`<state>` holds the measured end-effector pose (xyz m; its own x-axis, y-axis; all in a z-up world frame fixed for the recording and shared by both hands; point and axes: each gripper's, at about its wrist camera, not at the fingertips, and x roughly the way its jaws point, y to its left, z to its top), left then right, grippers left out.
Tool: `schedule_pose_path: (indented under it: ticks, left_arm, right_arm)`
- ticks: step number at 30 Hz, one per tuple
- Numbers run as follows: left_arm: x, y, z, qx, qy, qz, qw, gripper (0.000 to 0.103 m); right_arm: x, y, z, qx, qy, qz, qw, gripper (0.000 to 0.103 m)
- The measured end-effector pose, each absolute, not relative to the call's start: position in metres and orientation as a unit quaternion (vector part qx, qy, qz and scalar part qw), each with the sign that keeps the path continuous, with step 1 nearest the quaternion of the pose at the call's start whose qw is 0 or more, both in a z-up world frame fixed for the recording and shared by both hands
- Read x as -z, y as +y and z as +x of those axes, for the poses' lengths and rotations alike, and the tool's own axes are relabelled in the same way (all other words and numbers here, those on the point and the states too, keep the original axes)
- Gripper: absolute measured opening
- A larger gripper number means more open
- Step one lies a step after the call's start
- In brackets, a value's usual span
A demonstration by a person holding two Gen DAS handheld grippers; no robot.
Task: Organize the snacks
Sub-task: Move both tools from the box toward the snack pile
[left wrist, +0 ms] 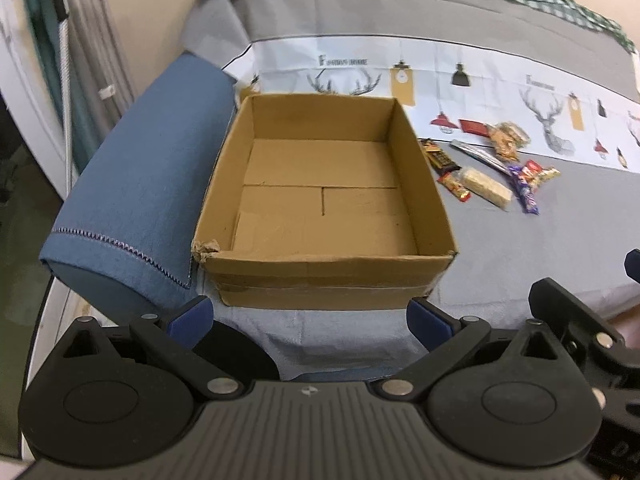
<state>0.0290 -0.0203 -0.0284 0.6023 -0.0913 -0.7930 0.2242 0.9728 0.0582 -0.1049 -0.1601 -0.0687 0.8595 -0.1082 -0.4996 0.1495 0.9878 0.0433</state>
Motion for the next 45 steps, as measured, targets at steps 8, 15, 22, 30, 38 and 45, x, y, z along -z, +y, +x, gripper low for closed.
schedule_pose_path:
  ticks: [8,15,22,30,38,45]
  left_arm:
    - [0.024,-0.042,0.078,0.085,0.476,0.074,0.872,0.103]
    - [0.014,-0.049,0.062,0.110,0.426,0.053,0.896,0.103]
    - [0.022,-0.021,0.024,0.081,0.435,0.094,0.892,0.103]
    - [0.020,-0.003,0.019,0.057,0.438,0.086,0.893,0.103]
    - [0.029,-0.038,0.087,0.060,0.451,0.103,0.885,0.103]
    - [0.018,-0.104,0.169,0.087,0.482,0.124,0.863,0.103]
  right_arm:
    - [0.064,-0.178,-0.053,0.030,0.279,0.044,0.959,0.102]
    - [0.036,-0.190,-0.053,0.028,0.263,0.008,0.964,0.103]
    - [0.051,-0.172,-0.085,0.014,0.229,0.033,0.973,0.103]
    - [0.058,-0.150,-0.092,-0.020,0.224,0.024,0.974,0.103]
    - [0.065,-0.179,-0.045,-0.013,0.230,0.035,0.972,0.103]
    - [0.071,-0.241,0.017,-0.025,0.240,0.067,0.968,0.103]
